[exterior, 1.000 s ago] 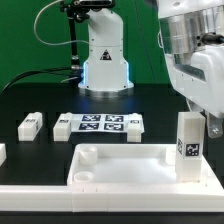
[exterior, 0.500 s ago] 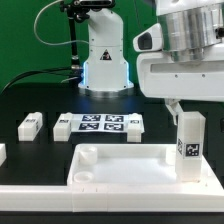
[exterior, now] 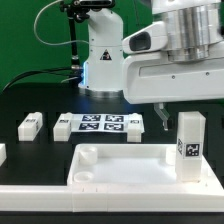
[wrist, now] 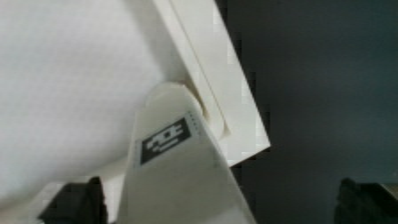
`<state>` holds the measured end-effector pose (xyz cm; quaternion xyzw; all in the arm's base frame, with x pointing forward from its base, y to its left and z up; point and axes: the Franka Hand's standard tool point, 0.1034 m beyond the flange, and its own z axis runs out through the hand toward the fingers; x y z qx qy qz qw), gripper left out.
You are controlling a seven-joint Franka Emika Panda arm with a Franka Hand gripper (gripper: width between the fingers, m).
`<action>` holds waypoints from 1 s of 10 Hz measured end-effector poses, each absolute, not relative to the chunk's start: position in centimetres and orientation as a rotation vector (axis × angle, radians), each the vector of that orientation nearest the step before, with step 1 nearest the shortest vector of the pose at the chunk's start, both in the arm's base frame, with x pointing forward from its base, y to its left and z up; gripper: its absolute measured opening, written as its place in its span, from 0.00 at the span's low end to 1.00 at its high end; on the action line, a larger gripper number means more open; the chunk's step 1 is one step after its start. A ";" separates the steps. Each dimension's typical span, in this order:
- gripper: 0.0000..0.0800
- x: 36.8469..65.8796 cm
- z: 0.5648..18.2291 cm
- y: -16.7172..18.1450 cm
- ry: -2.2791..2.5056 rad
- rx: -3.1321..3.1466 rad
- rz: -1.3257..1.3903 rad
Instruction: Assemble desk
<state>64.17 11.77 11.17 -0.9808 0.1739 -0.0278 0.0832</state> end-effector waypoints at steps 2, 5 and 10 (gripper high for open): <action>0.81 64.9 11.6 11.8 -0.046 -3.039 -0.152; 0.61 64.8 11.4 11.9 -0.025 -3.039 -0.148; 0.38 64.9 11.3 11.3 0.463 -2.996 -0.123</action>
Offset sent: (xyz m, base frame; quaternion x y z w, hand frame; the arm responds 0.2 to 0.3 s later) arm 0.0000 0.0000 0.0000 0.0000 0.0000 0.0650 0.9979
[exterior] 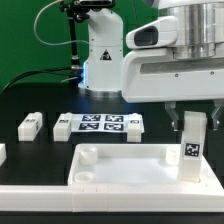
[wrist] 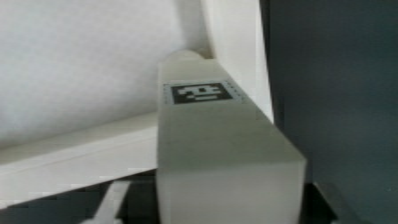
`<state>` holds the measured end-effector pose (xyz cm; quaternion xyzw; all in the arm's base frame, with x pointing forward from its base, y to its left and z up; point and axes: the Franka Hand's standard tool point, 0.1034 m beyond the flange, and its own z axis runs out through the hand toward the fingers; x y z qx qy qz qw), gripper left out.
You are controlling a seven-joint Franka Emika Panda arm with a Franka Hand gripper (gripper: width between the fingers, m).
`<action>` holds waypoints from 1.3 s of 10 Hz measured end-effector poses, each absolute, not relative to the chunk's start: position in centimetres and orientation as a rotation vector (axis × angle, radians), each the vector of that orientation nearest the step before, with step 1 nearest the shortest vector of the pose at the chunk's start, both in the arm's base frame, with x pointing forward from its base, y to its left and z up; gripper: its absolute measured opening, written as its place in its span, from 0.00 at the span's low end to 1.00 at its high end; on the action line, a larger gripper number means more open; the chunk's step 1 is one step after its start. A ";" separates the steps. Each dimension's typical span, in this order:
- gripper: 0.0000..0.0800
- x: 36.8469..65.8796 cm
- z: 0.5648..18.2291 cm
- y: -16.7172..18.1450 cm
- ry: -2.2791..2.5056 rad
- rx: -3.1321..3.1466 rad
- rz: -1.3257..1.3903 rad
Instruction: Assemble desk
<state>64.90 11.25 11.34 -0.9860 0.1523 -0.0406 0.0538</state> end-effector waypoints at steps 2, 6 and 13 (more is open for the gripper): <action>0.38 64.9 11.3 11.1 0.871 -2.903 -0.105; 0.38 64.6 11.1 10.3 1.656 -2.464 -0.007; 0.74 64.2 10.9 10.9 1.507 -2.545 -0.008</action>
Offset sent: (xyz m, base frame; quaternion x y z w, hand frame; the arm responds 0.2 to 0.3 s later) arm 0.0083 0.0054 0.0077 0.0225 -0.0017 0.2863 0.9579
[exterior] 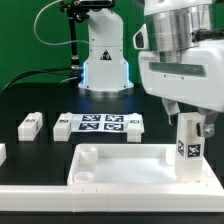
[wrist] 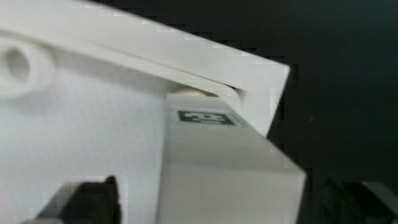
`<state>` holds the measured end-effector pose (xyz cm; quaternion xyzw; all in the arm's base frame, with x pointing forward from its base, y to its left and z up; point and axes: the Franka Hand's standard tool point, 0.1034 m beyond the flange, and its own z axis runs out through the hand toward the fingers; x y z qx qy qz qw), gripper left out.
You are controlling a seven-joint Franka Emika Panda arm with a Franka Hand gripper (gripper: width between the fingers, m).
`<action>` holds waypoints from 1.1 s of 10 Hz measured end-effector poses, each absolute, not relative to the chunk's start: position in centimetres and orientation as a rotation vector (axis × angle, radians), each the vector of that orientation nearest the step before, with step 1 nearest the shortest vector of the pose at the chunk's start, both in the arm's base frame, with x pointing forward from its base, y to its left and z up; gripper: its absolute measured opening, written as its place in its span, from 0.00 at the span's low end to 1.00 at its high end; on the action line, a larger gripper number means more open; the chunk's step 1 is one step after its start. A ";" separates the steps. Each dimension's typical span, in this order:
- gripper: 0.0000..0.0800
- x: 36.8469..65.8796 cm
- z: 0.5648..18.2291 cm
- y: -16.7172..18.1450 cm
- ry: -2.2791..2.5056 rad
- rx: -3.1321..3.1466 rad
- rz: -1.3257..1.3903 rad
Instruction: Assemble desk
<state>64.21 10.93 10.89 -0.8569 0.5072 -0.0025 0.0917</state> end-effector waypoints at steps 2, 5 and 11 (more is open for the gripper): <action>0.80 64.0 10.7 11.2 1.161 -2.731 -0.029; 0.81 64.0 10.7 11.1 0.862 -2.843 -0.057; 0.81 63.9 10.6 11.9 0.110 -3.059 -0.147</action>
Offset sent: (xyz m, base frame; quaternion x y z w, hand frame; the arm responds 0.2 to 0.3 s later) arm 0.0000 0.0000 0.0000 0.0000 0.0000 -0.1938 0.9810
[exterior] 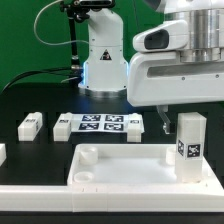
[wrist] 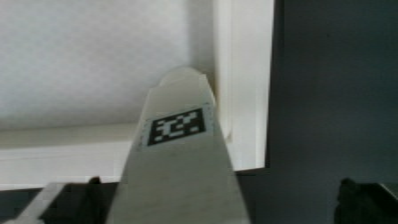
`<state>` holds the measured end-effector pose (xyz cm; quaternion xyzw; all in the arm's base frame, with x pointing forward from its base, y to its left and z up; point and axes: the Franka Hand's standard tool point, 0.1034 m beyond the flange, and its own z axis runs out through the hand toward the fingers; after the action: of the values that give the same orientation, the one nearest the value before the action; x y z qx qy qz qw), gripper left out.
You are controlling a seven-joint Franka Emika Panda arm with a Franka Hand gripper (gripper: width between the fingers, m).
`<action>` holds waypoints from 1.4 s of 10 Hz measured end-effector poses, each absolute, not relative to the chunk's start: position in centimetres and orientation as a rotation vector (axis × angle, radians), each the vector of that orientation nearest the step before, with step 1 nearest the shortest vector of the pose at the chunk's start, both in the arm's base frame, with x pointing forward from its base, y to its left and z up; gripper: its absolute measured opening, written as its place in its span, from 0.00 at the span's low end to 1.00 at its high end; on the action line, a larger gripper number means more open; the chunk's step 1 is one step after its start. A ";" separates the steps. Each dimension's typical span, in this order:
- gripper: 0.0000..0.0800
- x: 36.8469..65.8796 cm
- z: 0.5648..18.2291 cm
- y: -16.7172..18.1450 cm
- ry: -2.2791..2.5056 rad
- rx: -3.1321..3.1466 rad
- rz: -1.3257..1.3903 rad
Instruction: Assemble desk
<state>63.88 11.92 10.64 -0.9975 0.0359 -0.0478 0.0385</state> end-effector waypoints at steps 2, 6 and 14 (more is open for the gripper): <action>0.49 63.9 10.6 11.9 0.114 -3.059 -0.146; 0.37 63.9 10.5 11.3 0.650 -2.979 -0.118; 0.37 64.1 10.7 10.9 1.945 -2.184 0.108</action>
Offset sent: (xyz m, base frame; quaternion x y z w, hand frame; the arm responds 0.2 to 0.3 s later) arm 0.0000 0.0000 0.0000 0.0000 0.0000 0.1938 0.9810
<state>64.08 10.89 10.67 -0.7418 0.6609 0.0367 0.1074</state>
